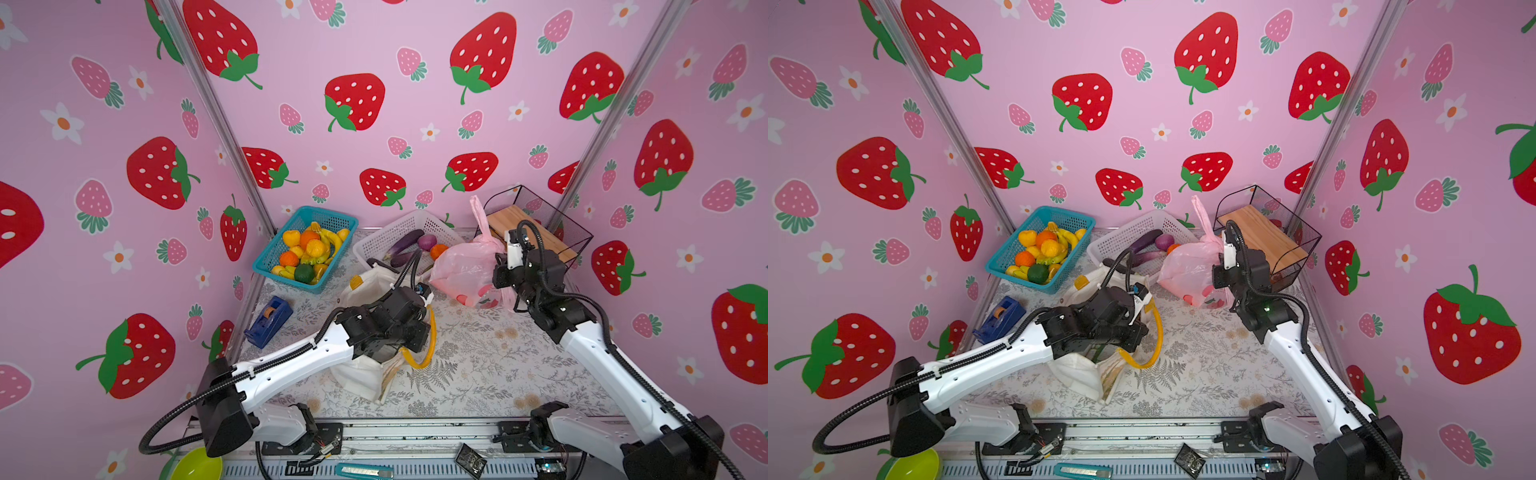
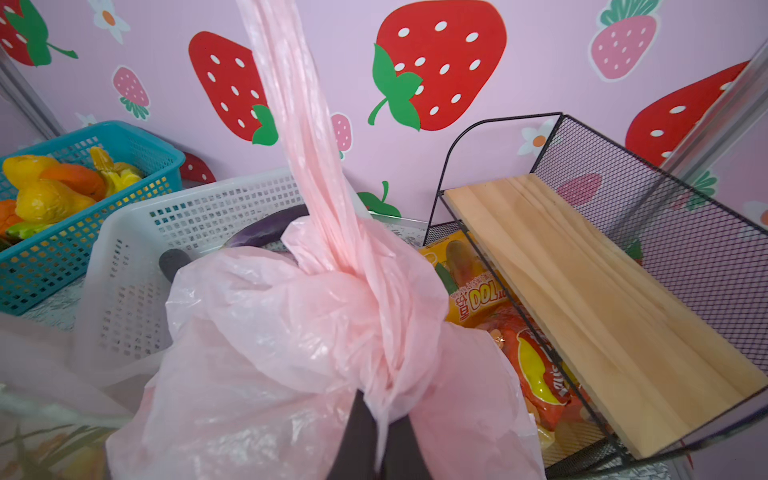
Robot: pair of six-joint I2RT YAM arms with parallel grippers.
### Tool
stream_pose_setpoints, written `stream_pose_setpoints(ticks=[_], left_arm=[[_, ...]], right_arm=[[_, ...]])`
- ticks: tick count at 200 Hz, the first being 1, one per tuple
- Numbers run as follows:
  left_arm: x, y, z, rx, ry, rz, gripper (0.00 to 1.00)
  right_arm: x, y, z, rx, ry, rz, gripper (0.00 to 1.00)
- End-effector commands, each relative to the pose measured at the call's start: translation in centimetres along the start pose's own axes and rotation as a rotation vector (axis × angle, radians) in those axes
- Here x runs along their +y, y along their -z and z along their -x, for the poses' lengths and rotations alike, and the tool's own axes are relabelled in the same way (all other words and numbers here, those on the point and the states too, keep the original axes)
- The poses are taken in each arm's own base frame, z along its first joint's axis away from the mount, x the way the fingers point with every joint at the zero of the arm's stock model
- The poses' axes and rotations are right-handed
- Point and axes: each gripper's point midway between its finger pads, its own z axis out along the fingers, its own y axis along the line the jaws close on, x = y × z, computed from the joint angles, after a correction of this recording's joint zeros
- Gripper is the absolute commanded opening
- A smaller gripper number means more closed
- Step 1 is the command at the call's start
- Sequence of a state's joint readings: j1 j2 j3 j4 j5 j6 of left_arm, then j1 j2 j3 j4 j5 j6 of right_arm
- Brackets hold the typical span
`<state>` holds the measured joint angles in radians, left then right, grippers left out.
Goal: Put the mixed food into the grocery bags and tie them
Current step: 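Lift the pink bag's knot with the right gripper while the left grasps the tote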
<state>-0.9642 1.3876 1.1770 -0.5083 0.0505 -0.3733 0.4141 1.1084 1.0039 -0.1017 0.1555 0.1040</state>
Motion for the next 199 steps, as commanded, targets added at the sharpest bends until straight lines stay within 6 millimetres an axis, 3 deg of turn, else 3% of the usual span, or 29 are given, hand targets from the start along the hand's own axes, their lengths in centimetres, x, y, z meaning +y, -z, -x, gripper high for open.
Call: stream_pose_setpoints(ticks=[1, 52, 58, 64, 80, 106, 131, 164, 178, 199], left_arm=[[-3.7, -0.2, 4.9, -0.116, -0.078, -0.132, 0.00], [-7.3, -2.9, 9.3, -0.136, -0.168, -0.250, 0.00], [-7.4, -3.0, 9.7, -0.143, -0.171, -0.251, 0.04], [-7.4, -3.0, 10.0, -0.151, -0.172, -0.244, 0.16], [-6.9, -2.7, 10.3, -0.163, -0.175, -0.220, 0.37], [-5.4, 0.5, 10.2, -0.200, -0.176, -0.152, 0.51], [-1.4, 5.2, 8.7, -0.283, -0.136, 0.011, 0.57], [7.8, 10.5, 3.3, -0.283, 0.078, 0.328, 0.69], [9.9, 11.1, 0.7, -0.248, 0.183, 0.334, 0.69], [10.8, 10.0, -1.6, -0.195, 0.292, 0.274, 0.70]], right_arm=[[-2.6, 0.9, 3.4, -0.067, -0.008, -0.091, 0.00], [-4.4, 2.8, 8.4, -0.151, -0.008, -0.142, 0.00], [-4.4, 3.0, 8.8, -0.156, -0.005, -0.144, 0.00], [-4.6, 3.2, 9.1, -0.161, -0.003, -0.148, 0.00], [-4.6, 3.6, 9.7, -0.174, -0.002, -0.146, 0.00], [-4.2, 4.3, 10.3, -0.195, -0.003, -0.117, 0.00], [-2.9, 5.1, 11.0, -0.220, -0.009, -0.039, 0.00], [0.4, 6.9, 12.1, -0.285, 0.001, 0.147, 0.00], [2.1, 7.7, 12.4, -0.307, 0.010, 0.230, 0.00], [5.1, 9.0, 12.9, -0.335, 0.032, 0.381, 0.00]])
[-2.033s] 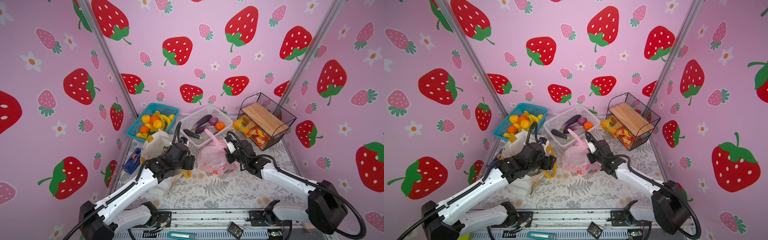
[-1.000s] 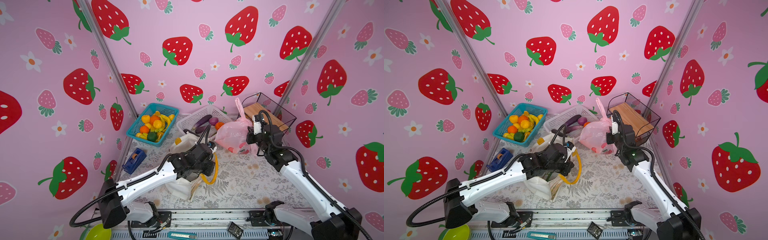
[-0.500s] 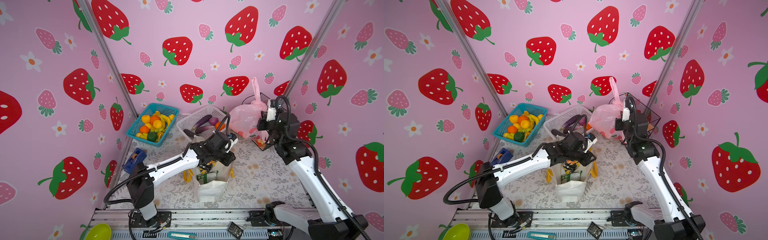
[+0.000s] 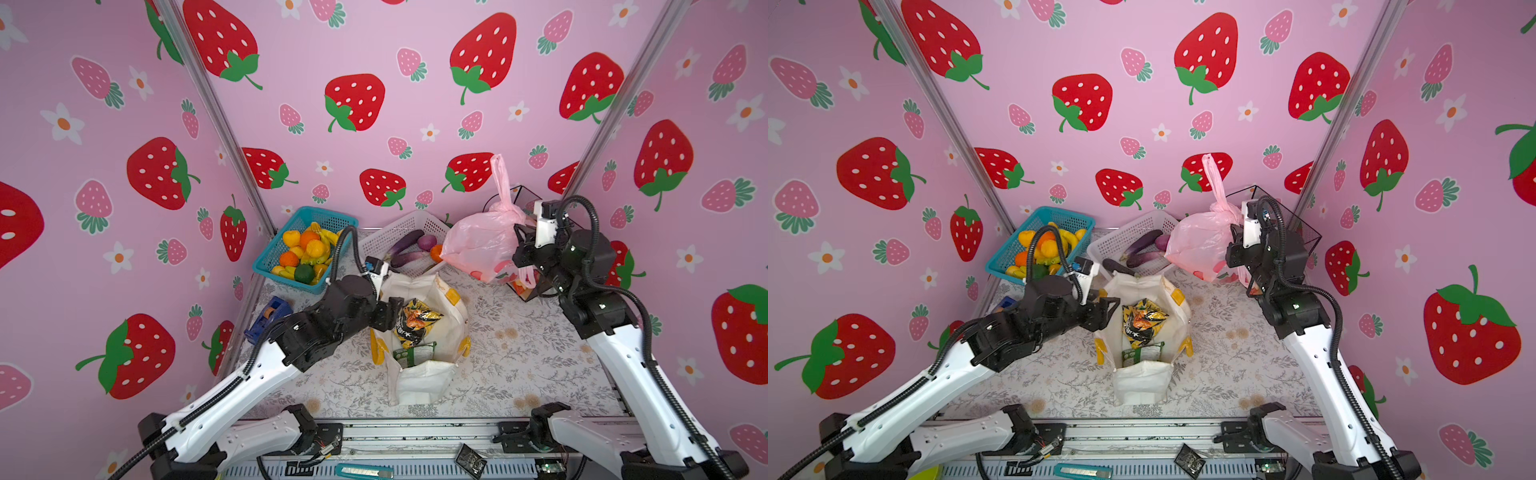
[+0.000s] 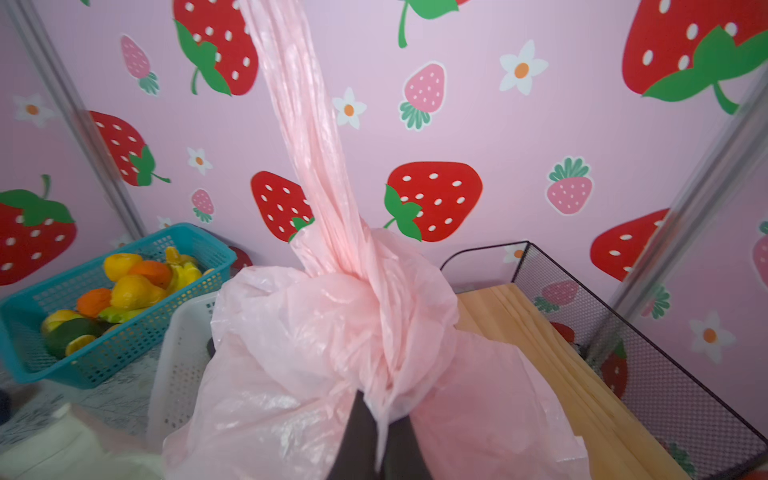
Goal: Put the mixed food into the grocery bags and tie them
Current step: 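Lift the pink bag's knot with the right gripper while the left grasps the tote, then carry the pink bag over the white tote with the right gripper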
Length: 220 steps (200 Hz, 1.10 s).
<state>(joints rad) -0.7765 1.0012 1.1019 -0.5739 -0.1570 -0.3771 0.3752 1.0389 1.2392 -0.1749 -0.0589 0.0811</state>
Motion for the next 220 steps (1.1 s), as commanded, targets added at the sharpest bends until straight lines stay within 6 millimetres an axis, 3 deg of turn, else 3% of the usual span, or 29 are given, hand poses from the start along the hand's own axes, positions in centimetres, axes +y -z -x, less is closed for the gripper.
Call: stream_pose_setpoints(ticks=[1, 19, 33, 60, 93, 132, 175, 185, 220], left_arm=[[2.7, -1.4, -5.1, 0.170, 0.128, 0.070, 0.70], [2.2, -2.9, -6.1, 0.207, 0.190, -0.002, 0.63], [1.7, -4.2, -5.8, 0.208, 0.228, -0.057, 0.47], [0.6, -5.8, -3.5, 0.177, 0.243, -0.176, 0.17], [0.1, -7.5, -0.3, 0.159, 0.197, -0.293, 0.01], [3.3, -8.9, 1.4, 0.142, 0.281, -0.304, 0.00], [4.8, -9.3, 1.9, 0.131, 0.292, -0.249, 0.04], [5.2, -9.4, 1.7, 0.138, 0.299, -0.236, 0.15], [5.9, -9.1, 0.7, 0.139, 0.321, -0.193, 0.31]], right_arm=[[4.4, 1.5, 2.8, -0.101, 0.012, 0.219, 0.00], [6.8, 2.7, 3.6, -0.131, 0.025, 0.342, 0.00], [8.6, 3.6, 3.7, -0.131, 0.025, 0.450, 0.00], [11.3, 5.6, 3.4, -0.131, 0.022, 0.629, 0.00], [13.9, 7.9, 2.5, -0.120, 0.006, 0.824, 0.00], [16.6, 8.5, 2.1, -0.122, -0.037, 0.974, 0.00], [21.2, 8.0, 1.0, -0.087, -0.064, 1.133, 0.00], [21.7, 7.5, 0.7, -0.074, -0.077, 1.145, 0.00], [22.4, 4.3, -2.1, 0.011, -0.116, 1.142, 0.00]])
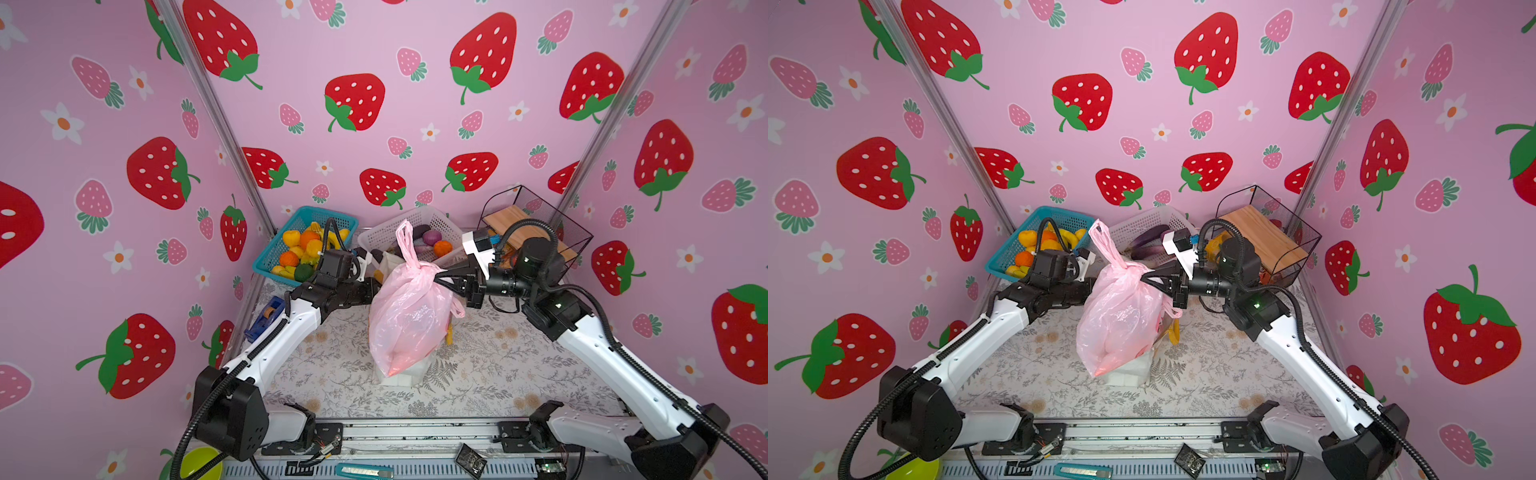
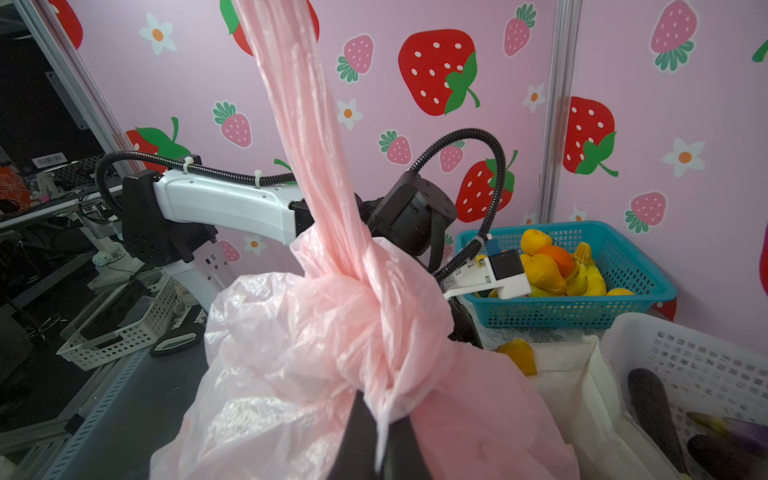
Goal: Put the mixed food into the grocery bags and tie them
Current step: 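Carry the pink bag over the white tote with the right gripper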
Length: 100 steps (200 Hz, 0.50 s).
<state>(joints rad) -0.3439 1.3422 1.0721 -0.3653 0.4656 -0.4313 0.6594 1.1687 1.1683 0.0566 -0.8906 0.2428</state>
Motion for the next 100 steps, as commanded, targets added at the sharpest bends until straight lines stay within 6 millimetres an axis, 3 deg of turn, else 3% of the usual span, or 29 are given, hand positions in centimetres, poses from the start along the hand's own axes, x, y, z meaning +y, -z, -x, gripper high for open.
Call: stream_pose_setpoints(ticks=[1, 62, 77, 100], left_arm=[[-0.6, 1.3, 1.7, -0.076, -0.023, 0.004, 0.31], [1.8, 2.5, -0.4, -0.101, 0.016, 0.091, 0.33], [2.1, 2.5, -0.7, -0.101, 0.021, 0.095, 0.29], [2.1, 2.2, -1.1, -0.083, 0.023, 0.084, 0.14]], right_arm=[[-0.7, -0.9, -0.3, -0.010, 0.003, 0.026, 0.00], [-5.1, -3.5, -5.1, 0.081, -0.096, 0.026, 0.00], [-6.7, -3.5, -6.5, 0.107, -0.100, -0.015, 0.00], [-10.0, -2.3, -8.3, 0.157, -0.047, -0.138, 0.00]])
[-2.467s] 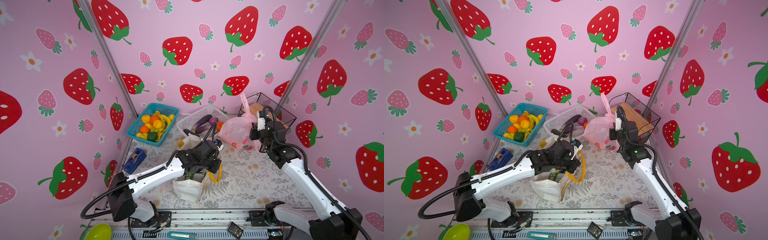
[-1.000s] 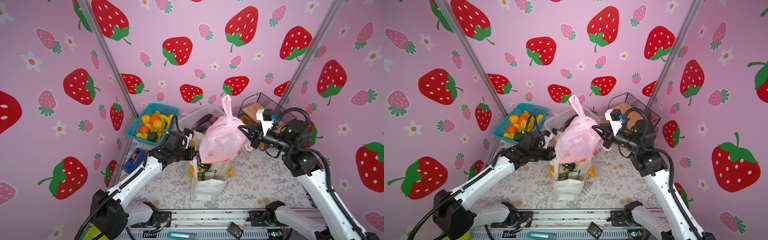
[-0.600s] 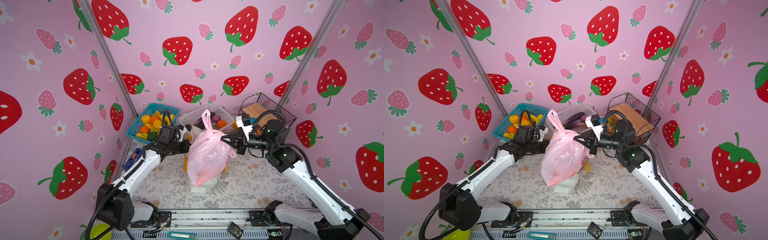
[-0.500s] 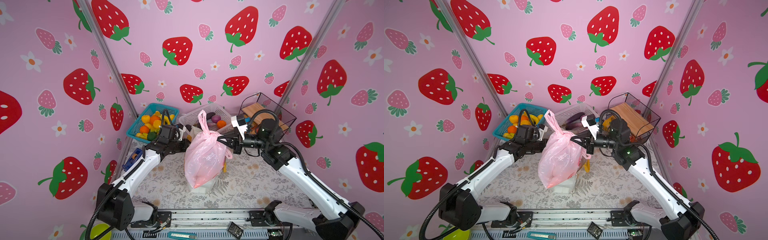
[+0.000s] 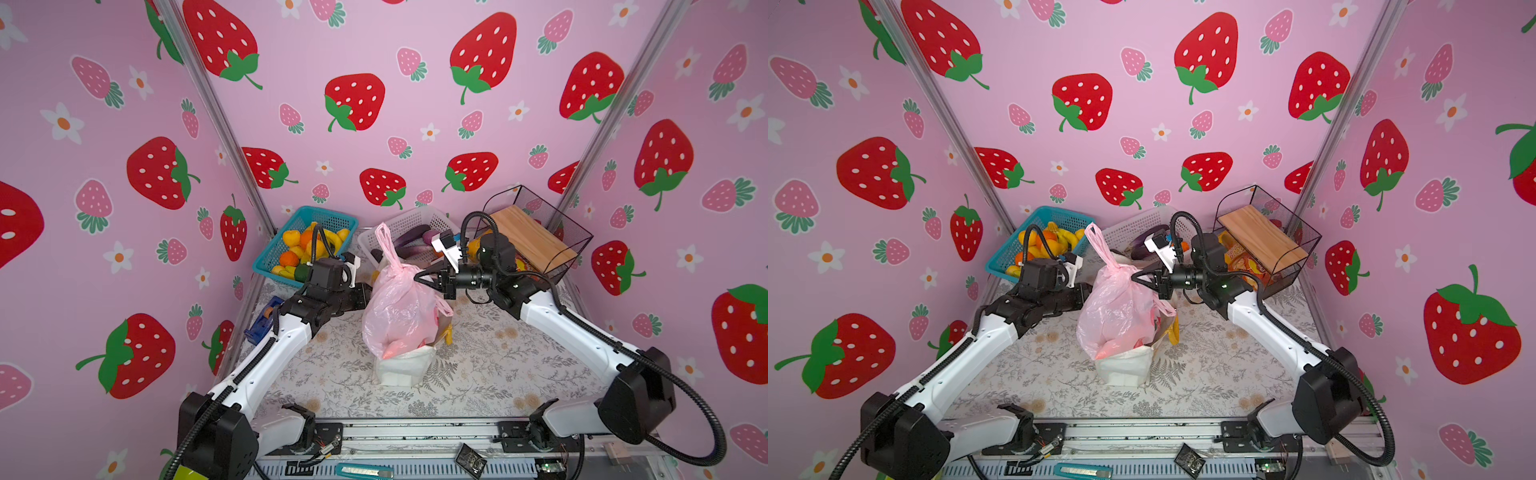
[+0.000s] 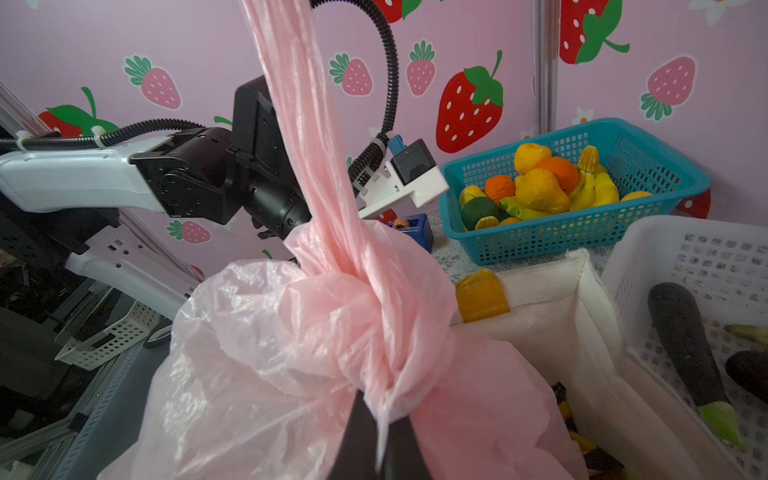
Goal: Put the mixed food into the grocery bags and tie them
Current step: 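Carry the pink bag over the white tote with the right gripper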
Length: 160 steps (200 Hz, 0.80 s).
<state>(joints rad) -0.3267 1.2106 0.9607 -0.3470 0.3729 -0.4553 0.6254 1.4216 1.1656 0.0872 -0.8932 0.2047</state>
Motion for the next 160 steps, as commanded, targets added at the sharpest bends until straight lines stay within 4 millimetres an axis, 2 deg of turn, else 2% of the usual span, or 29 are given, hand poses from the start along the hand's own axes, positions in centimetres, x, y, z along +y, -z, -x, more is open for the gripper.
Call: stream_pose_setpoints(ticks=[1, 14, 20, 43, 55, 76, 97, 130, 148, 160], left_arm=[[0.4, 0.0, -0.2, -0.001, 0.004, 0.006, 0.13], [0.3, 0.1, -0.1, -0.001, 0.006, 0.005, 0.07], [0.3, 0.2, -0.1, -0.003, 0.007, 0.005, 0.00], [0.4, 0.7, 0.3, -0.029, 0.010, 0.015, 0.00], [0.3, 0.9, 0.6, -0.040, 0.015, 0.012, 0.00], [-0.1, 0.9, 0.7, -0.044, 0.031, -0.008, 0.00], [-0.6, 0.8, 0.9, -0.048, 0.050, -0.042, 0.00], [-1.0, 0.6, 0.9, -0.037, 0.063, -0.067, 0.00], [-1.0, 0.5, 0.9, -0.035, 0.064, -0.072, 0.00], [-1.0, 0.4, 0.9, -0.033, 0.066, -0.073, 0.00]], right_arm=[[-2.9, 1.1, -0.7, 0.017, 0.091, -0.108, 0.00], [-4.6, 1.9, -0.8, 0.043, 0.161, -0.213, 0.00], [-5.3, 2.3, -0.7, 0.069, 0.207, -0.268, 0.00], [-6.4, 3.0, -0.5, 0.139, 0.353, -0.361, 0.00], [-6.1, 2.6, -0.9, 0.174, 0.428, -0.362, 0.00], [-5.9, 1.4, -3.3, 0.257, 0.512, -0.360, 0.00], [-4.9, 0.3, -5.9, 0.290, 0.521, -0.293, 0.00], [-3.1, -0.1, -8.9, 0.314, 0.511, -0.248, 0.00], [-2.3, -0.3, -9.6, 0.348, 0.499, -0.241, 0.01], [-1.8, -0.1, -8.7, 0.338, 0.485, -0.263, 0.07]])
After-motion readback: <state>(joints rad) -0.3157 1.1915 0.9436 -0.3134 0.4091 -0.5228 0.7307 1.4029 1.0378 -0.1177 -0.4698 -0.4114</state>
